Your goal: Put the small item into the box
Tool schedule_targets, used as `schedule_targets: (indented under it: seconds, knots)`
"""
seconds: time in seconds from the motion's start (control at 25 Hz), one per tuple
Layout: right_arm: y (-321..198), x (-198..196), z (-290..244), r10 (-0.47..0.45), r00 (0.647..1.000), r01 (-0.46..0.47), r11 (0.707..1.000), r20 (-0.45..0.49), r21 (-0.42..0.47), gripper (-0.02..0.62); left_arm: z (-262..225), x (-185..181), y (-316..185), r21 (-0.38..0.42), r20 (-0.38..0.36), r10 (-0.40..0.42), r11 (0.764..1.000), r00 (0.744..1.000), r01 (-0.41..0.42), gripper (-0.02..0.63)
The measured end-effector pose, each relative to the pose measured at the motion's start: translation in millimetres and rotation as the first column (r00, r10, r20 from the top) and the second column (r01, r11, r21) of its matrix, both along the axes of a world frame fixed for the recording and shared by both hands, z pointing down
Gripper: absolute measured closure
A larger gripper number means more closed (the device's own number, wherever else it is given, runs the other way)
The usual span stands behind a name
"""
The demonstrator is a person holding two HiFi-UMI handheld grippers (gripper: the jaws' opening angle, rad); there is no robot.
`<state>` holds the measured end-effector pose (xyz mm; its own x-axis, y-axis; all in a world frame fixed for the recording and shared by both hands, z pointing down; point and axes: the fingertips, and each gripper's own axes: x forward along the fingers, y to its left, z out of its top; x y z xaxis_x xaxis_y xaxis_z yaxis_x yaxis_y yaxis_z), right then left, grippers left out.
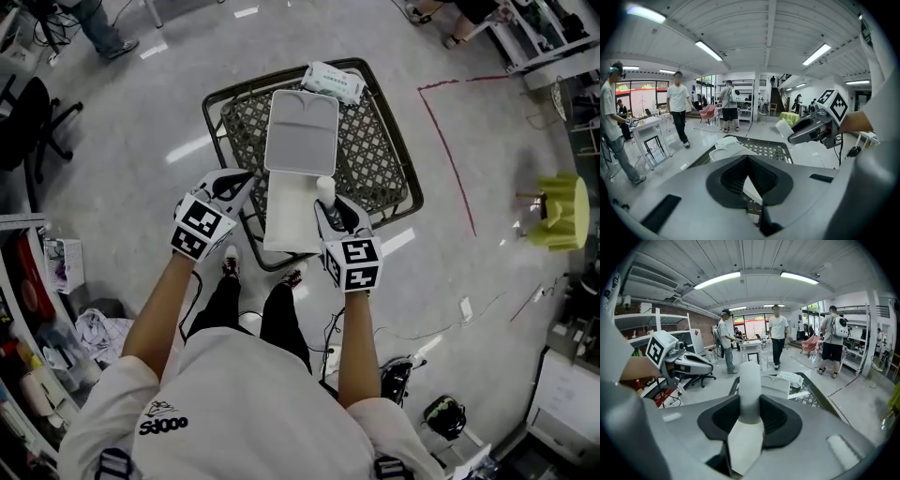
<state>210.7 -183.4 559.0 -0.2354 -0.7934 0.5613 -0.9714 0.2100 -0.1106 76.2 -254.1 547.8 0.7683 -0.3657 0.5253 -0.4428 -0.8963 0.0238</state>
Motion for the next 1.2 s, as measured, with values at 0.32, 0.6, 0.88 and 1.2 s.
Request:
schedule_targets:
  seconds: [0.32, 0.6, 0.88, 1.2]
  knots:
    - [-10, -9, 50, -0.066, 0.998, 0.066, 0.994, 0.001, -0.083, 0.457, 29, -9, -2, -0.05, 0.029, -0.057, 0.997, 0.998, 0.058, 0.601]
    - [-15, -6, 95, -0.109, 0.994, 0.1, 0.974, -0.032, -0.202, 0.456, 47, -12, -4, -0.081, 0.041, -0.068, 0.994, 0.997, 0.071, 0.601]
    - [-18, -10, 144, -0.135, 0.99, 0.117, 0.95, -0.042, -0.29, 0.456, 69, -20, -6, -0.122, 0.049, -0.082, 0.989, 0.995, 0.087, 0.601]
    - [-18, -16, 198, -0.224, 0.965, 0.157, 0.908, -0.135, -0.387, 0.456, 88, -26, -2, -0.166, 0.051, -0.094, 0.981, 0.994, 0.101, 0.601]
